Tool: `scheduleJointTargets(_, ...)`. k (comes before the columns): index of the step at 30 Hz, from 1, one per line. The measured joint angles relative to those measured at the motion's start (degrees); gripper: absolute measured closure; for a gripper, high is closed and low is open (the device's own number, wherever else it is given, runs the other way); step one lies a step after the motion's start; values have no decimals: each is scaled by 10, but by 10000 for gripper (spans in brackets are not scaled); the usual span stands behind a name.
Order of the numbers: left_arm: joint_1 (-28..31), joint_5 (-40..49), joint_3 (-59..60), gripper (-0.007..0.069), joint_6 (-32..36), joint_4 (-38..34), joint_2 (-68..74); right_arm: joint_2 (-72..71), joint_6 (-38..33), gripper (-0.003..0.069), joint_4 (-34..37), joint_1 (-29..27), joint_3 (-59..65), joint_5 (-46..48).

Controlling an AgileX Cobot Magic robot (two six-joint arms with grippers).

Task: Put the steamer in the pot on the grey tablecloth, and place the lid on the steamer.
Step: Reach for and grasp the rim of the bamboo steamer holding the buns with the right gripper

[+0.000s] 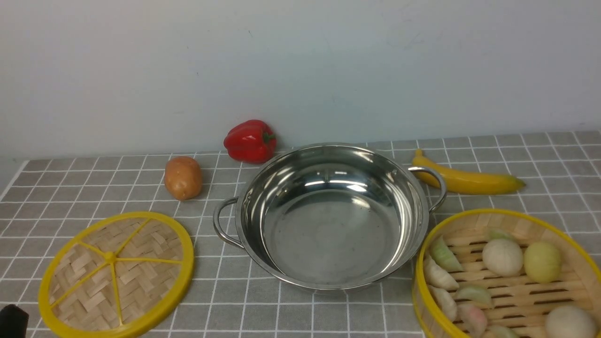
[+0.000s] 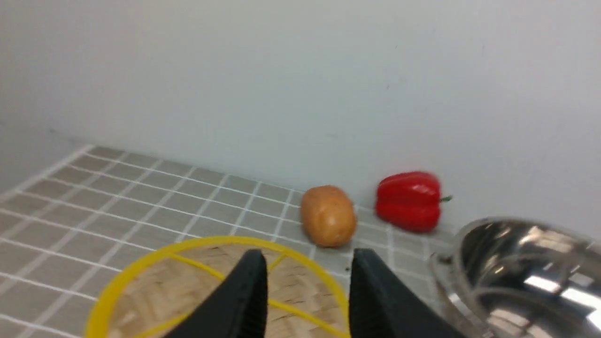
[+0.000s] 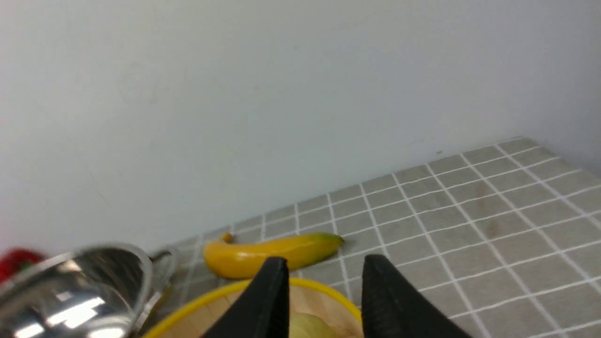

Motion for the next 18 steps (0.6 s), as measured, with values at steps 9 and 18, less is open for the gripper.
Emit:
scheduleJointTargets(9,0,-3,0,382,-68,-130,0,0,82,419,158,0,0,-19)
scheduleJointTargets(18,0,-74,0,382,-83,-138,0,0,115,419,232,0,0,-27)
